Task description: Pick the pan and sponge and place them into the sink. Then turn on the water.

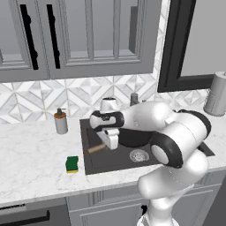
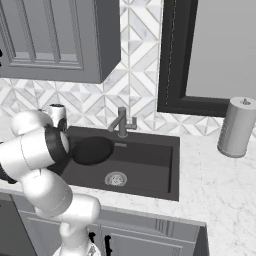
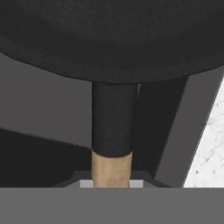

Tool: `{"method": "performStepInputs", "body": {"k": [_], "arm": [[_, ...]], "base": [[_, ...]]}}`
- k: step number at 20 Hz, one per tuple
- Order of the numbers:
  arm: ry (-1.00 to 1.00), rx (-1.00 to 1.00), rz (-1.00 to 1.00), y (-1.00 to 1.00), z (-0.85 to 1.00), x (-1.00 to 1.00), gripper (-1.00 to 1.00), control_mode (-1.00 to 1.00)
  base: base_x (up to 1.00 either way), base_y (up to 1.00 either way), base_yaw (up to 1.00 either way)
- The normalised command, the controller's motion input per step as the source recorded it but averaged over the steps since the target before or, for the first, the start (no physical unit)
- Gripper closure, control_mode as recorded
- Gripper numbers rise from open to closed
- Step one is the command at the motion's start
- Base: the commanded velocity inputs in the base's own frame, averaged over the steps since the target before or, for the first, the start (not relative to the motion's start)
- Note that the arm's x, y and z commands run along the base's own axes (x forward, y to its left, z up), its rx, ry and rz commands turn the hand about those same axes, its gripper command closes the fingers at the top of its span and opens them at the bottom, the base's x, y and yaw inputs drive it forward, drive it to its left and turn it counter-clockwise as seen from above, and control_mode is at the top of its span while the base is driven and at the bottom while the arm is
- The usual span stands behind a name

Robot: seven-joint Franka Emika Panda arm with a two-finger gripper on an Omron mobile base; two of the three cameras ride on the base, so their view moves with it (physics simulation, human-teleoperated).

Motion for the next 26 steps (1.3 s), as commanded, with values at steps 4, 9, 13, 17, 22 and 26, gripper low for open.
{"method": "performStepInputs", "body": {"k": [4,9,13,17,22,26], "arm": [[0.0,-0.06,-0.16,-0.49,-0.26,0.3,1.0,-1.0],[0.0,-0.1,-0.16,-0.42,-0.44,0.31,1.0,-1.0],[0.0,-0.09,-0.15,-0.38,-0.43,0.3,1.0,-1.0],[0.0,-0.08,-0.15,-0.42,-0.4,0.35,1.0,-1.0],[0.04,-0.08,-0.14,-0.33,-0.42,0.27,1.0,-1.0],[0.07,-0.07,-0.1,-0.16,-0.45,0.11,1.0,-1.0]], "base": [[0.0,0.0,0.0],[0.0,0.0,0.0],[0.0,0.0,0.0],[0.0,0.0,0.0],[0.0,0.0,0.0],[0.0,0.0,0.0]]}}
